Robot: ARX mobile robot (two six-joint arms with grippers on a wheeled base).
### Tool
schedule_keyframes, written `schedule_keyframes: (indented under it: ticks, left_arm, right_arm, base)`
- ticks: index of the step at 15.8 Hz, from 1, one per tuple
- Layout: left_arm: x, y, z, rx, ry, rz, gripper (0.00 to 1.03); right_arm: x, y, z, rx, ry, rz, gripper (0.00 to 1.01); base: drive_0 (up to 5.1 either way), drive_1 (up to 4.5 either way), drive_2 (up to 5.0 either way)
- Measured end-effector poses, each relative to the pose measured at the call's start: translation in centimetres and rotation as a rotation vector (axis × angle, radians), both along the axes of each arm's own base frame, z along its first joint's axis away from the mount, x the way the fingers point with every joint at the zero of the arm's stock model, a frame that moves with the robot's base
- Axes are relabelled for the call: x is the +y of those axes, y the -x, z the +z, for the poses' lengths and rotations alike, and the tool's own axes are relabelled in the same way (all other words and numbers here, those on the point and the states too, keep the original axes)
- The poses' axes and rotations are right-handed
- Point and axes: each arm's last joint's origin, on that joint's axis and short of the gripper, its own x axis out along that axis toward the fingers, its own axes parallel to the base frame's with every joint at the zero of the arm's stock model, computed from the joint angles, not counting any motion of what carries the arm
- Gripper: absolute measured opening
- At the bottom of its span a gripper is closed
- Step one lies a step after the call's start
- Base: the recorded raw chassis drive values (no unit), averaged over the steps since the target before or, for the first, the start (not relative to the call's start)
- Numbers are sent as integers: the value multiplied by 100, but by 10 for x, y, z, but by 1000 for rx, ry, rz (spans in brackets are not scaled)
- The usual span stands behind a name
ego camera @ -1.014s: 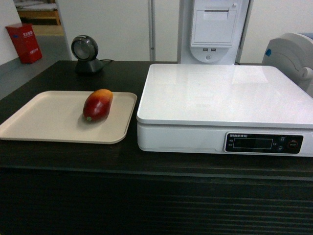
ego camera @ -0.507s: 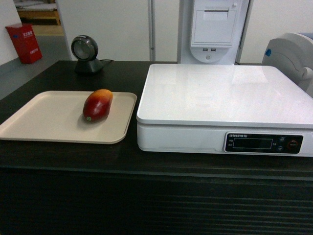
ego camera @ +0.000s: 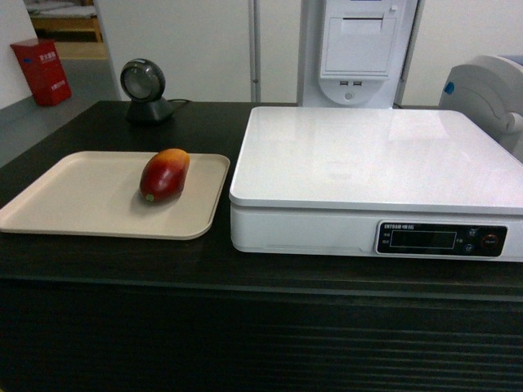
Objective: Place dark red mango on scale at checkout
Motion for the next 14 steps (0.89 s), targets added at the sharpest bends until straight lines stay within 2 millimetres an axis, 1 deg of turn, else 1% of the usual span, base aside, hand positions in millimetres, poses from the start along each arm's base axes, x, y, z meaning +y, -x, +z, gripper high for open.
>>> schedule_keyframes:
  ticks: [1,2,3,4,5,6,8,9,10,11,13,14]
  left_arm:
    - [6,-9,10,-17,-4,66,98]
    - [14,-21,21,-61,-4,77,98]
    - [19,-34,33,-95,-14,44,98]
    - [25,-53,43,-121,-29,-4,98]
    - [31,-71,49,-133,-42,-37,98]
    - [38,-95,54,-138,-49,-91,98]
    - [43,-153,60,-104,-41,-200,98]
    - [42,-182,56,-51,-29,-243,98]
    - [37,-211,48,2,-14,-282,98]
    - [26,-241,37,66,3,-343,98]
    - [5,-286,19,157,22,-414,98]
    - [-4,-303,14,186,24,-432,98]
  right_arm:
    - [0,0,0,-1,0,-1,98]
    - [0,0,0,0,0,-1,98]
    - [0,0,0,0,0,0,98]
    - [0,0,0,-1,0,0,98]
    - [0,0,0,-1,0,-1,98]
    - [0,0,0,0,0,-1,98]
    - [0,0,0,-1,0,-1,98]
    - [0,0,0,0,0,-1,98]
    - [0,0,0,0,0,-1,98]
    - [0,0,0,0,0,-1,98]
    - [0,0,0,0,0,-1,98]
    - [0,0,0,0,0,-1,98]
  base:
    - [0,0,0]
    - [0,0,0]
    - [0,0,0]
    - [0,0,0]
    - [0,0,0]
    - [0,0,0]
    - [0,0,0]
    - [0,0,0]
    - [0,0,0]
    - [0,0,0]
    - [0,0,0]
    - [0,0,0]
